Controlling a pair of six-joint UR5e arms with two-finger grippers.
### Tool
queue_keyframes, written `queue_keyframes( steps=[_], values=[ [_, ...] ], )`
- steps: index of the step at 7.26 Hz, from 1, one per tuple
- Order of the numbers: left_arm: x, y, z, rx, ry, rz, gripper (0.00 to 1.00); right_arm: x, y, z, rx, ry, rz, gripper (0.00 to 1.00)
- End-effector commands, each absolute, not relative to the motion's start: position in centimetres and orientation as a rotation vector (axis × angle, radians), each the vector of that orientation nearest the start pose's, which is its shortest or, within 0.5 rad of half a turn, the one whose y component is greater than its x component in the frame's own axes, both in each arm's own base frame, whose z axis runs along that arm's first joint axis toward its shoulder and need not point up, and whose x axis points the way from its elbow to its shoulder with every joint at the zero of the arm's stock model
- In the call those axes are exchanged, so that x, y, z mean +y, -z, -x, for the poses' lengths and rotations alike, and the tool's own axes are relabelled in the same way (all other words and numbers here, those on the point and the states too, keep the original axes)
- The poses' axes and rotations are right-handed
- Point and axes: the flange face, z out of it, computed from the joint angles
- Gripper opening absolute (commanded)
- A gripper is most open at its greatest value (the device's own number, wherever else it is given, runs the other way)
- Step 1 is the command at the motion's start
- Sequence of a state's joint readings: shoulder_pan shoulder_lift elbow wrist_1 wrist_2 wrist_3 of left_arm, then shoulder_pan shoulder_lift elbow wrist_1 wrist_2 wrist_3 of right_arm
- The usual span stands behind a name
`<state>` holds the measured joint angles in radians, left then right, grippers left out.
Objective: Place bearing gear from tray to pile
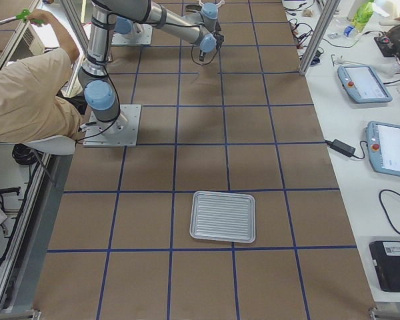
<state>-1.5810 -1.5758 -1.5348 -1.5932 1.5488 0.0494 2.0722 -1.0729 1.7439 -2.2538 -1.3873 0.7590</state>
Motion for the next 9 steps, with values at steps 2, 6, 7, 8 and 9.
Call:
queue_keyframes(
  steps=[2,6,7,8,9],
  values=[
    [-49.1,-49.8,14.2,3.161,0.018,-0.104,1.00,-47.2,-23.2,-40.8,2.951,-0.068,-0.355,1.00],
    [-51.9,-41.8,14.6,3.173,-0.051,-0.070,1.00,-49.1,-32.8,-28.9,3.073,-0.025,-0.057,1.00],
    [-51.9,-36.7,15.0,3.170,-0.151,-0.042,1.00,-50.2,-34.1,-25.9,3.065,0.007,-0.069,1.00],
    [-51.4,-32.1,16.1,3.167,-0.175,0.034,1.00,-50.9,-36.0,-22.6,3.062,0.044,-0.157,1.00],
    [-50.7,-27.7,18.0,3.170,-0.114,0.075,1.00,-51.3,-37.2,-19.7,3.061,0.072,-0.152,1.00]
  ],
)
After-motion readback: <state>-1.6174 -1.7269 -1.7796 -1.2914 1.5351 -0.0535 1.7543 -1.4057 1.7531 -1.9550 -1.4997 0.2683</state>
